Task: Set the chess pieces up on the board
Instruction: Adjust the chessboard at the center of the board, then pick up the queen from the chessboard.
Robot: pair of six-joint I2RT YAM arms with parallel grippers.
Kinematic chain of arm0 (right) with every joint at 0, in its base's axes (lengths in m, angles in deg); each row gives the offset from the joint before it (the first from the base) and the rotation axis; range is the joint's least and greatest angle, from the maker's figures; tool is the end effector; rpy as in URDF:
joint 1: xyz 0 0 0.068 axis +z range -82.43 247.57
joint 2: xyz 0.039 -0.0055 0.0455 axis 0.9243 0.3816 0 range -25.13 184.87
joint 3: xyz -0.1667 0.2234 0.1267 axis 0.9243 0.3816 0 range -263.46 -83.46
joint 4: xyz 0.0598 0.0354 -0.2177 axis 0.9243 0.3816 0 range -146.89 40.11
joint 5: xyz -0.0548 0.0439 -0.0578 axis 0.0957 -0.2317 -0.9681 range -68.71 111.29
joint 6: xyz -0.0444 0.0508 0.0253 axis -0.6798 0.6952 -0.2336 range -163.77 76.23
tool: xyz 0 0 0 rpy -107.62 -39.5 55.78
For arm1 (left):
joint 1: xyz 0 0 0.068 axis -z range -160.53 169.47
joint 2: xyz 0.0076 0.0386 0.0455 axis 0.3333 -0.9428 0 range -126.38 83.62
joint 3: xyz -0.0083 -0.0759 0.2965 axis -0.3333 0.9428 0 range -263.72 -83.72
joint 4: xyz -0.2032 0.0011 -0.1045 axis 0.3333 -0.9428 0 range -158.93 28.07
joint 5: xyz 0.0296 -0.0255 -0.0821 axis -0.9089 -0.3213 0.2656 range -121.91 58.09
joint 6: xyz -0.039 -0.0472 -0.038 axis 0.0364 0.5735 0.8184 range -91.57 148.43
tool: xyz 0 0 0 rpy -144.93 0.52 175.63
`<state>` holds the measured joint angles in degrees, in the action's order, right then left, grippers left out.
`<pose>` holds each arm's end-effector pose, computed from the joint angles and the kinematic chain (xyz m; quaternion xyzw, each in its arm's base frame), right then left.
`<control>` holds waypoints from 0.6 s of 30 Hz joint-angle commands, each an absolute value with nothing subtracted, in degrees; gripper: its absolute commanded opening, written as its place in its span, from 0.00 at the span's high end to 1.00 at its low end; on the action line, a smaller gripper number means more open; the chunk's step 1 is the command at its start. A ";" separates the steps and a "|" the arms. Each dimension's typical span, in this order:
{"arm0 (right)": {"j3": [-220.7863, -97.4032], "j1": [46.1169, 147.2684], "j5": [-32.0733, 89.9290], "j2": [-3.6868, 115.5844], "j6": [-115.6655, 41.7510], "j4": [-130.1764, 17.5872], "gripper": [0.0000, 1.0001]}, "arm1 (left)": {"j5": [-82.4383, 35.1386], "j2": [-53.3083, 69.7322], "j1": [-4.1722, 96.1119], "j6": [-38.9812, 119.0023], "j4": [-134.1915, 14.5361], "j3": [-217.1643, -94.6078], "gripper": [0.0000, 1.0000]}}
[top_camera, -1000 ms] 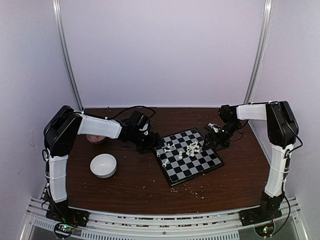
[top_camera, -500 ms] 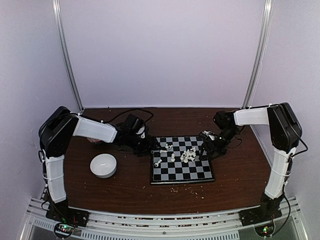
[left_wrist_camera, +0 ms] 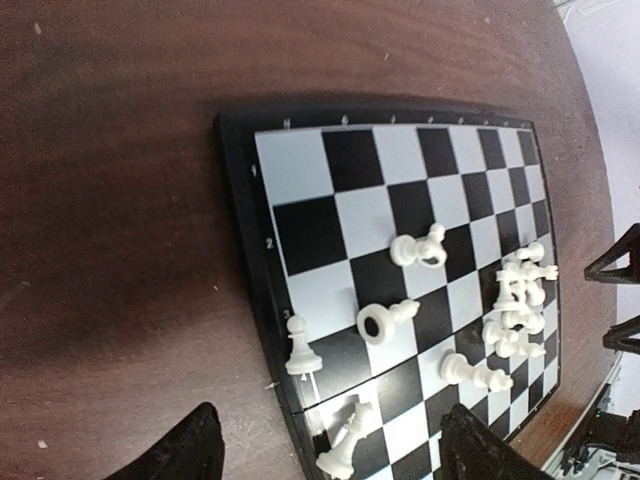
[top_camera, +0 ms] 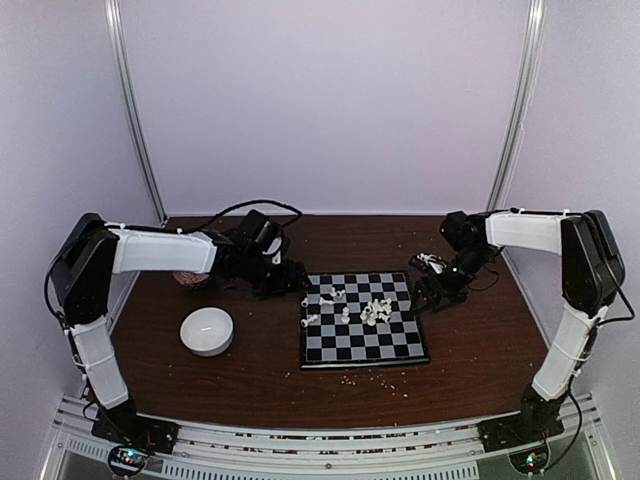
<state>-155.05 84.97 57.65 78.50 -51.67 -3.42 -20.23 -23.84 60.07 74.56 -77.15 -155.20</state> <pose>0.2846 0.1262 0.2215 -0.2198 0.9236 0.3138 0.0112 0.2938 -0.2678 0.2205 -0.0115 0.9388 -0.2967 0.1744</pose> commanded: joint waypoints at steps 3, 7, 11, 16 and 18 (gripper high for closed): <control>-153.44 82.86 54.60 68.52 -56.94 -3.06 0.09 | -30.28 -14.48 60.82 62.50 -82.88 -157.07 0.24; -149.59 82.72 53.17 58.13 -60.74 -6.51 0.08 | -30.53 -10.31 62.86 51.32 -80.49 -155.49 0.27; -144.03 81.62 53.47 48.55 -63.22 -10.97 0.08 | -26.77 -9.56 65.61 41.14 -79.72 -157.24 0.35; -136.23 80.71 60.38 41.59 -62.19 -19.92 0.08 | -23.39 -13.12 69.55 37.60 -81.28 -161.30 0.39; -135.16 80.75 62.22 41.11 -63.40 -20.41 0.08 | -22.90 -15.02 70.56 36.33 -81.40 -162.20 0.39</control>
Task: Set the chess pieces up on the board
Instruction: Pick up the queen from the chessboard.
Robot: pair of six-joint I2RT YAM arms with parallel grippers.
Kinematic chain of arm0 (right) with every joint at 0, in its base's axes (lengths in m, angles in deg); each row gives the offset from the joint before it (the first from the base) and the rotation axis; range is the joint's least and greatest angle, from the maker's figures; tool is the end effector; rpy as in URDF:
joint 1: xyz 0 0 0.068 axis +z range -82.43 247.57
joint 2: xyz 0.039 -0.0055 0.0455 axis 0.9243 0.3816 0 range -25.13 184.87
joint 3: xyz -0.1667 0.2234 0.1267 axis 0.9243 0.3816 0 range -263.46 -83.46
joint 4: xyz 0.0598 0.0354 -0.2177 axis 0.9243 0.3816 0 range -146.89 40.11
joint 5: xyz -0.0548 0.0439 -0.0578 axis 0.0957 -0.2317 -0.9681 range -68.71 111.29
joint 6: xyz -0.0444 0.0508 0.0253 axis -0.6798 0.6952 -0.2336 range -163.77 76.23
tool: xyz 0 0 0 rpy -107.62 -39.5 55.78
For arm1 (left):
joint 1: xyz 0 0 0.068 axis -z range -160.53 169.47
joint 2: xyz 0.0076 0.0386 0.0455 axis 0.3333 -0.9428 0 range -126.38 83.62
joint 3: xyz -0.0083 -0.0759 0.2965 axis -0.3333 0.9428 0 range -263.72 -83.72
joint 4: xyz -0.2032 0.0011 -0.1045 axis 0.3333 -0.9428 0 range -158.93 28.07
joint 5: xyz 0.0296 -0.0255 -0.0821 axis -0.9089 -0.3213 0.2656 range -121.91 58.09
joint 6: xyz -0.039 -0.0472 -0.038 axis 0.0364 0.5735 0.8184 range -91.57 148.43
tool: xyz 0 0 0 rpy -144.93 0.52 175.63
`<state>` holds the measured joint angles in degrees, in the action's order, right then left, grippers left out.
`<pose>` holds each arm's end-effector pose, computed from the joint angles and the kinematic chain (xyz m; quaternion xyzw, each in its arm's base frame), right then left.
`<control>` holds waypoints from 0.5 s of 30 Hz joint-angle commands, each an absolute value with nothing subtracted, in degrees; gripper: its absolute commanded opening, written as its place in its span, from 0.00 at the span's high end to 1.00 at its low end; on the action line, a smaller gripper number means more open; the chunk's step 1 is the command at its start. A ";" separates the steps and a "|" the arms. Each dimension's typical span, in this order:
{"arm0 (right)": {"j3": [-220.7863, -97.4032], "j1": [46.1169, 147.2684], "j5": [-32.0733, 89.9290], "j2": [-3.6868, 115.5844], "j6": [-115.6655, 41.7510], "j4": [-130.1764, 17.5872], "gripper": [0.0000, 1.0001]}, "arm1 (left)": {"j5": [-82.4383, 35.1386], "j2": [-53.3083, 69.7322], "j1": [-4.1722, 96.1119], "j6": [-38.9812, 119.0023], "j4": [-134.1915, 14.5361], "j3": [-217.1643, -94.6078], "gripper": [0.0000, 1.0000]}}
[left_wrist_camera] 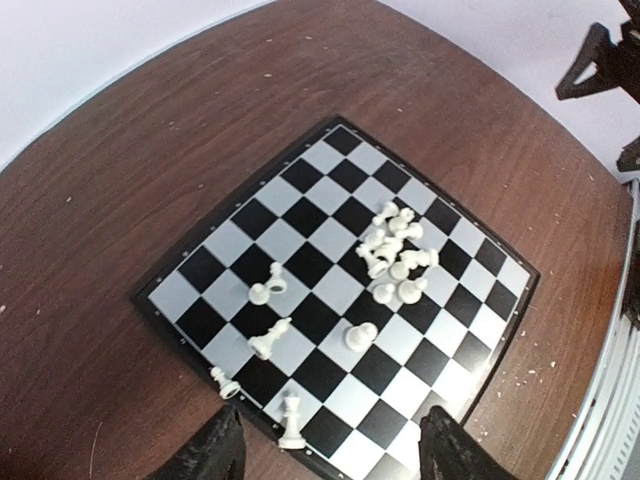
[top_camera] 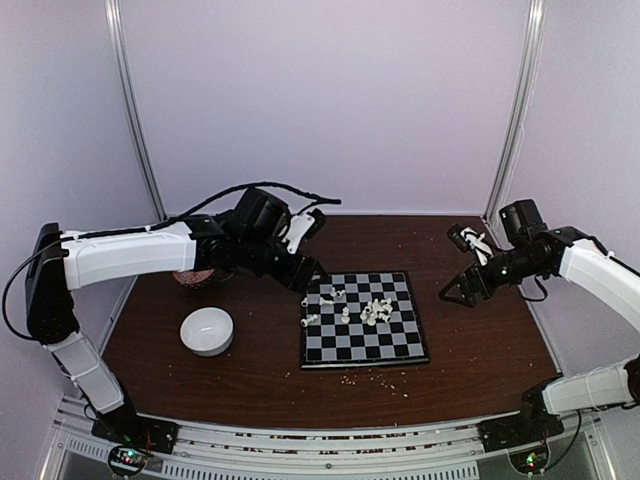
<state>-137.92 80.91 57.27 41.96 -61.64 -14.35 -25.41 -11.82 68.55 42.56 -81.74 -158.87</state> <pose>0.1780 0.0782 0.3007 -0.3332 0.8492 0.2832 0.2960 0.2356 -0.2822 0.3084 0.2946 0.8562 -0.2645 0.3318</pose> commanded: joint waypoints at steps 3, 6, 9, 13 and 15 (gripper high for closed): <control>-133.22 80.74 61.91 41.01 -66.09 -20.78 0.09 | -23.40 -18.42 71.22 34.86 -80.21 -162.53 0.39; -130.82 80.75 62.27 40.32 -66.09 -23.84 0.09 | -23.41 -22.70 71.26 34.73 -79.20 -164.07 0.40; -130.52 80.71 60.92 40.00 -67.57 -24.43 0.09 | -23.07 -26.80 71.24 33.89 -79.82 -167.02 0.43; -129.89 80.75 57.82 40.94 -67.81 -25.36 0.11 | -23.50 -30.42 71.24 33.20 -80.08 -170.37 0.46; -129.61 80.75 57.10 40.63 -68.21 -25.40 0.11 | -22.82 -31.58 71.24 33.05 -79.97 -171.13 0.46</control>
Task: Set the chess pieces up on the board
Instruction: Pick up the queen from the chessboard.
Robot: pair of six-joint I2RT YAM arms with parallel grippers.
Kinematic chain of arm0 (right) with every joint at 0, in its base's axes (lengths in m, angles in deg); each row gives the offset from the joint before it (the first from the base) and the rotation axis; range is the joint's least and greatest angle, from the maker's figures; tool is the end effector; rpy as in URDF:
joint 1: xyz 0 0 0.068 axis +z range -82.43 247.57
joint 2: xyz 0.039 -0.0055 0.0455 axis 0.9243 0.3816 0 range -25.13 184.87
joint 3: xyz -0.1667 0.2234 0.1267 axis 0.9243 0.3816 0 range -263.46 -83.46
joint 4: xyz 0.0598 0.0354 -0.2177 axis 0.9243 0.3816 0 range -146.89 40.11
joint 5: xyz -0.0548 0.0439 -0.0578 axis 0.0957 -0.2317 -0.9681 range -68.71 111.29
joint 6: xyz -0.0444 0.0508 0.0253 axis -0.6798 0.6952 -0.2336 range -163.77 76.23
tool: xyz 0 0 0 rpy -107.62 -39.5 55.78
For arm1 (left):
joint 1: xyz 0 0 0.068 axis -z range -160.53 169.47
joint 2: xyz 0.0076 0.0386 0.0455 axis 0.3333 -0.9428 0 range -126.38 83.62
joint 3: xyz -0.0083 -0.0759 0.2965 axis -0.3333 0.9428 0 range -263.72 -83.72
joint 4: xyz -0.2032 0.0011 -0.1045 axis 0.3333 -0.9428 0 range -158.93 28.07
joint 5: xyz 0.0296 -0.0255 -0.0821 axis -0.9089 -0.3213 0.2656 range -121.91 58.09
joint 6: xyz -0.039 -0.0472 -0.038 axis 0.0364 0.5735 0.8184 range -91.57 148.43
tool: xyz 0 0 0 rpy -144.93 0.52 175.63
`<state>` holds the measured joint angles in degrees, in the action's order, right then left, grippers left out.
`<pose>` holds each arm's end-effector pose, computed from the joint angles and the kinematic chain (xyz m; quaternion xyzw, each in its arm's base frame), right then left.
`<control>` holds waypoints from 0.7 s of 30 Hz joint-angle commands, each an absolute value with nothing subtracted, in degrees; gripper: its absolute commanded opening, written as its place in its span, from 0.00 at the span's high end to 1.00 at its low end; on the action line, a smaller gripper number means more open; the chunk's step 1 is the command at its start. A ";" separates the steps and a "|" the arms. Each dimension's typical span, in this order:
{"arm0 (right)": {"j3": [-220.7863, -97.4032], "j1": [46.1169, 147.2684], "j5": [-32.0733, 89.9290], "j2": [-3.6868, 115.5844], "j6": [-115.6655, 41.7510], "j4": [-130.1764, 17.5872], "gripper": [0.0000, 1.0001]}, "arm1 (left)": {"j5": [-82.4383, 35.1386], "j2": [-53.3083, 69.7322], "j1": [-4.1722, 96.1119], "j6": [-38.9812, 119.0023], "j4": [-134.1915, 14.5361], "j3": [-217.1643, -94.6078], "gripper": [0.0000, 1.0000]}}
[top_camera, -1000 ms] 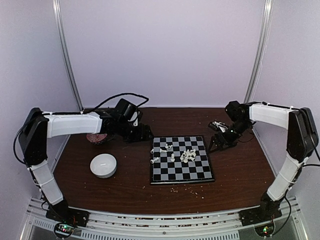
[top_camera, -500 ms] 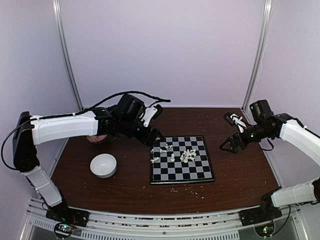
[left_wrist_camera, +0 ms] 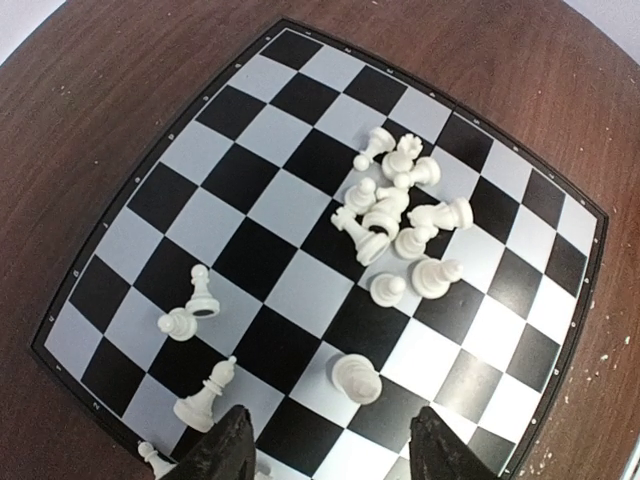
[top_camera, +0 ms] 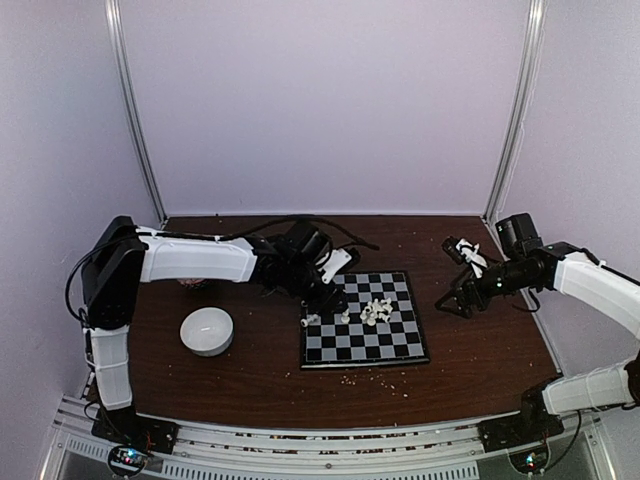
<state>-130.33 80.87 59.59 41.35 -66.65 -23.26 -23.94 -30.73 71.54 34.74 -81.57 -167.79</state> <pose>0.1771 0.0798 0.2765 -0.3767 0.8200 0.2854 0.3228 0.2638 -0.3521 0.2298 0.3863 0.8542 -0.2237 0.2667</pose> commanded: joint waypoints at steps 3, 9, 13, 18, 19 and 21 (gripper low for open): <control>-129.64 80.70 57.17 40.49 -68.62 -25.33 0.11 | -22.02 -33.04 71.24 32.98 -80.40 -172.56 0.48; -129.81 80.72 55.99 41.36 -69.08 -25.09 0.11 | -20.39 -35.87 71.24 31.66 -84.53 -176.24 0.54; -129.74 80.74 55.59 41.48 -69.31 -24.99 0.11 | -20.42 -36.01 71.33 31.18 -86.31 -176.20 0.50; -129.82 80.71 54.86 42.02 -69.44 -24.99 0.12 | -21.25 -37.03 71.33 30.84 -87.37 -176.34 0.49; -129.78 80.71 54.86 42.18 -69.44 -25.06 0.12 | -21.25 -37.50 71.33 30.78 -87.86 -176.66 0.50; -129.96 80.66 54.86 42.51 -69.44 -24.91 0.12 | -22.35 -38.49 71.33 30.30 -89.34 -177.55 0.52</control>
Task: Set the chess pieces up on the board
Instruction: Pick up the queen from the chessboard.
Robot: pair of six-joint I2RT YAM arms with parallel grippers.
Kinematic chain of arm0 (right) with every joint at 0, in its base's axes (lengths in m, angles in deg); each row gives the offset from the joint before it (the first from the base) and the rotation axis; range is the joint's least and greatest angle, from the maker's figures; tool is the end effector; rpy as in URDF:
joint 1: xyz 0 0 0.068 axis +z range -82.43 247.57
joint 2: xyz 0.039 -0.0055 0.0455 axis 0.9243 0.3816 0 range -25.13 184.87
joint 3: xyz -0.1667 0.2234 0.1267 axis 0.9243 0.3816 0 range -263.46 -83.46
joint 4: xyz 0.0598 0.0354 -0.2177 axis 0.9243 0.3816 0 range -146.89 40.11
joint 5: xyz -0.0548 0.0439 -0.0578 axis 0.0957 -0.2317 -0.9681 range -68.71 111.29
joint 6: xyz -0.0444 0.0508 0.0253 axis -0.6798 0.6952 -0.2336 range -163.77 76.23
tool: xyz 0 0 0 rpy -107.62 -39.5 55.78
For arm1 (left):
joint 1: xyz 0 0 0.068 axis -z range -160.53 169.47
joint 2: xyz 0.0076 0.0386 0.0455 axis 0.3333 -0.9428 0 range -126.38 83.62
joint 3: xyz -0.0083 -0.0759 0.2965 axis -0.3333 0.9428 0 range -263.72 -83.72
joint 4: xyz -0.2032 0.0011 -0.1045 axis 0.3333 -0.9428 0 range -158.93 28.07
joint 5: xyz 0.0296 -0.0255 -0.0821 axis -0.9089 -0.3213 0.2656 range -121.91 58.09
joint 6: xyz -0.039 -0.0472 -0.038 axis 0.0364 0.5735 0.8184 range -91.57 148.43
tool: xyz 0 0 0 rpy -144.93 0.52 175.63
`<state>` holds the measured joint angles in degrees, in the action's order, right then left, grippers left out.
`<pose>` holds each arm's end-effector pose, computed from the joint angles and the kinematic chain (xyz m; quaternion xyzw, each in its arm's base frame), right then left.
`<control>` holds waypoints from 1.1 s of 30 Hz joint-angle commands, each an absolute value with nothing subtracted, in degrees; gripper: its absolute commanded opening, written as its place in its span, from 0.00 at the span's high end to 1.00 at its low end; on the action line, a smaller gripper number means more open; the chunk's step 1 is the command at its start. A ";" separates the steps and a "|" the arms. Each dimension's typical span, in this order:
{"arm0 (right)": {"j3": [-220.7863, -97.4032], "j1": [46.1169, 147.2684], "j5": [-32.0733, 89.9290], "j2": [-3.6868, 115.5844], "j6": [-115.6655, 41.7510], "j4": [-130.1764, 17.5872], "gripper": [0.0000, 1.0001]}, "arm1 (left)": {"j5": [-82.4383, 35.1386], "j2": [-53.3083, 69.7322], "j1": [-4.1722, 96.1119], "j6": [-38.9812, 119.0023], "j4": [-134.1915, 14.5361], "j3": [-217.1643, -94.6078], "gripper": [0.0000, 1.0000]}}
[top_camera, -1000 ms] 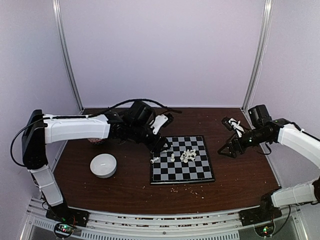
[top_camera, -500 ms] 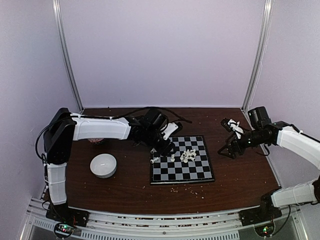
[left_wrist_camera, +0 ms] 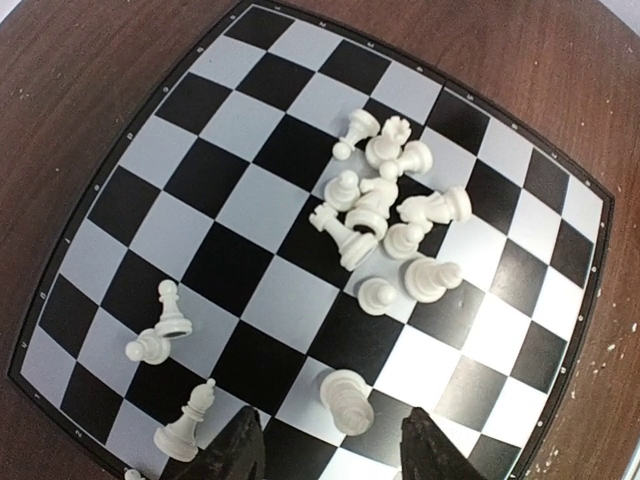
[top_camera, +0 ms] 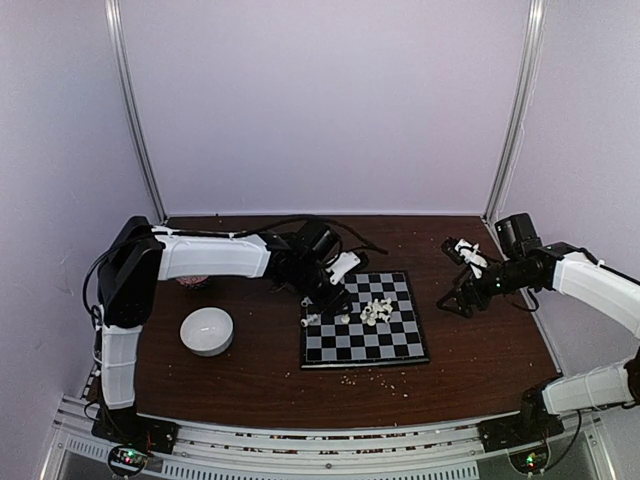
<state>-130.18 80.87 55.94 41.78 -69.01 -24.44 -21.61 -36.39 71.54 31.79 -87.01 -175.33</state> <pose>0.1820 0.0778 0.2742 -0.3885 0.8222 0.2488 0.3334 0.2749 -0.3702 0.2185 0.4157 0.8500 -0.2206 0.2367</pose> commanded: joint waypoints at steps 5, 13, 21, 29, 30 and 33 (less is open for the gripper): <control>-130.19 80.66 54.35 42.81 -69.52 -24.81 0.12 | -23.01 -38.64 71.33 29.40 -90.23 -177.43 0.56; -130.04 80.67 53.31 42.63 -69.95 -24.72 0.12 | -21.70 -39.04 71.33 29.92 -89.12 -177.42 0.59; -129.89 80.57 53.02 42.63 -70.05 -24.81 0.12 | -20.81 -40.10 71.41 30.10 -88.95 -179.09 0.65; -129.84 80.57 52.70 42.67 -70.14 -24.81 0.12 | -20.30 -41.31 71.59 30.13 -88.55 -180.65 0.69; -129.79 80.53 52.67 42.71 -70.14 -24.81 0.12 | -20.31 -41.31 71.59 30.14 -88.51 -180.59 0.71; -129.80 80.57 52.58 42.79 -70.16 -24.89 0.12 | -20.20 -41.27 71.66 29.81 -88.56 -180.26 0.75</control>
